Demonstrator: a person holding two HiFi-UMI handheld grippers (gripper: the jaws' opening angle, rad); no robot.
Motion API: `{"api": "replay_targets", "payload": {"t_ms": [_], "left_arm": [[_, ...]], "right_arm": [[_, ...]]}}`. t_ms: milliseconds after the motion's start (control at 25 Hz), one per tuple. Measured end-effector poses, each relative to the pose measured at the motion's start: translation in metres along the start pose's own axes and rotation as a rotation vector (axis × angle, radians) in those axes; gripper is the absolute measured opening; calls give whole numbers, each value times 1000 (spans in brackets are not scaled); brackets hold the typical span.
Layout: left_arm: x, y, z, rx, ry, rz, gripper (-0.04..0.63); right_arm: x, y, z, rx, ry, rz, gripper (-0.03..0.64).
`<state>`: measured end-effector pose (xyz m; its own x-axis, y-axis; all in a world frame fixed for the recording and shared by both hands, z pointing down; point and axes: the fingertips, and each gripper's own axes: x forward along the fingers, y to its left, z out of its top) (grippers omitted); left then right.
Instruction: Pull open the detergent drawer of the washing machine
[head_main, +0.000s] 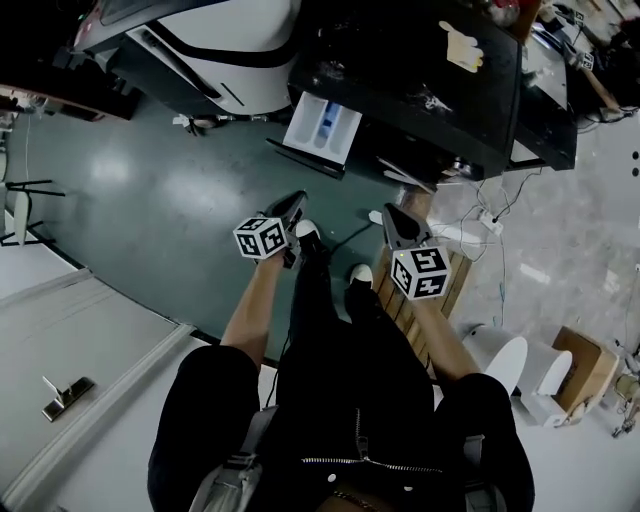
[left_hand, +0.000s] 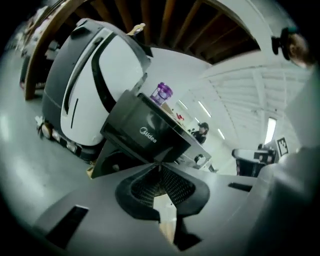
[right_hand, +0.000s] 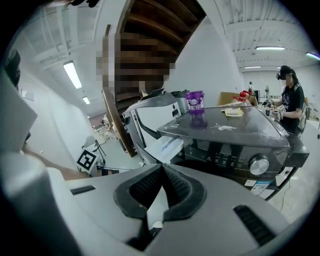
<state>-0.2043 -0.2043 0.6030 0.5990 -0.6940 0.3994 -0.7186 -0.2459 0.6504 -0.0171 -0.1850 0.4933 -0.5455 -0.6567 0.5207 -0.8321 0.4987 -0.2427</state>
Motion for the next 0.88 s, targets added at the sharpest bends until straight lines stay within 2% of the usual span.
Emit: {"api": "replay_targets", "payload": {"t_ms": [160,400,600,720,880], "left_arm": [[-21,-26,7,197,27,94,32],[-48,-68,33,363,-26,193,32],[-60,-120,43,484,-57,203,32],[-70,-155,54,569,-111,200,32],[-86,-189,70,628,-197,202,32]], "right_arm": [[-14,-2,3,-33,-12,3,5],[-37,-11,29,-52,-87,-2,5],[-60,-10,51,-93,-148,14,5],[-75,-8,65,-122,-190,26,5],[-99,-8,81,-162,-256,30,3]]}}
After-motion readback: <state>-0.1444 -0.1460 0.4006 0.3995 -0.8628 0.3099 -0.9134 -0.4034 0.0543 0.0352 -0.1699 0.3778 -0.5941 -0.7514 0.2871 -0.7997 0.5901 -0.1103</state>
